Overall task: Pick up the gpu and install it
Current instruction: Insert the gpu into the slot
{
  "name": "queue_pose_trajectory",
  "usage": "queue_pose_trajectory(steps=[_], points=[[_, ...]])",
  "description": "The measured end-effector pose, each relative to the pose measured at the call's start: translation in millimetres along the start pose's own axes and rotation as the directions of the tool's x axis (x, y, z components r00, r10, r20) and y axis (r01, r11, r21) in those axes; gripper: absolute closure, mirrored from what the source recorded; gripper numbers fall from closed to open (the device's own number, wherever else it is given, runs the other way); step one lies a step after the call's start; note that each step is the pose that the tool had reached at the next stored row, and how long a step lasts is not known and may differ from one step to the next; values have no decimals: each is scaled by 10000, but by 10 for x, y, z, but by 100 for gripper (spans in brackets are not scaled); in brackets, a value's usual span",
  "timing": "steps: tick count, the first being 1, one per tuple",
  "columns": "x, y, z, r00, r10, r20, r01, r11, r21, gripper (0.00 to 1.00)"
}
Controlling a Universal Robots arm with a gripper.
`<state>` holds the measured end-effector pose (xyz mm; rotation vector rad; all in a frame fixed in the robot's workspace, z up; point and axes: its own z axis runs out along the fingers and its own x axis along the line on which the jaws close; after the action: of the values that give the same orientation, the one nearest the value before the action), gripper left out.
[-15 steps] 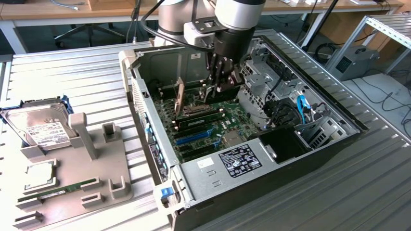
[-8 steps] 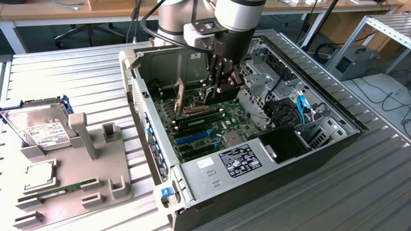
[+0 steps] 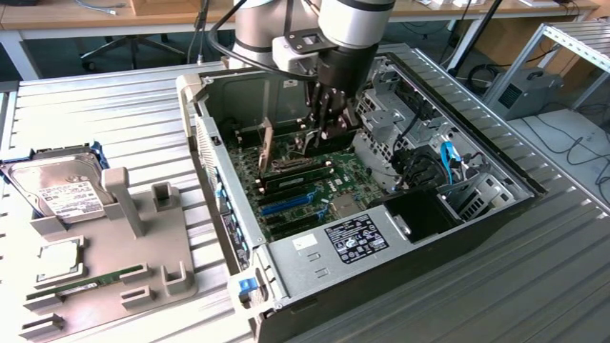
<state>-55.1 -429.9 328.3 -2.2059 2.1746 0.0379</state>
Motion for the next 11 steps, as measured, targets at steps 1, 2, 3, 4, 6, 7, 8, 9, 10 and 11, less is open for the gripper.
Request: queue_pose_trajectory(steps=[1,2,3,4,6,7,8,9,10,11], points=[[2,1,2,10000,0,-1,0,10000,0,74],[4,2,4,10000,0,0,0,10000,0,74],[5,2,5,10000,0,-1,0,10000,0,74],[6,3,7,10000,0,0,0,10000,0,74],[12,5,13,10000,0,0,0,10000,0,74],[14,6,15,10000,1,0,-1,10000,0,74],[15,6,17,10000,0,-1,0,10000,0,74],[17,6,18,10000,0,0,0,10000,-1,74],[18,7,20,10000,0,-1,0,10000,-1,74],[19,7,21,10000,0,-1,0,10000,-1,74]])
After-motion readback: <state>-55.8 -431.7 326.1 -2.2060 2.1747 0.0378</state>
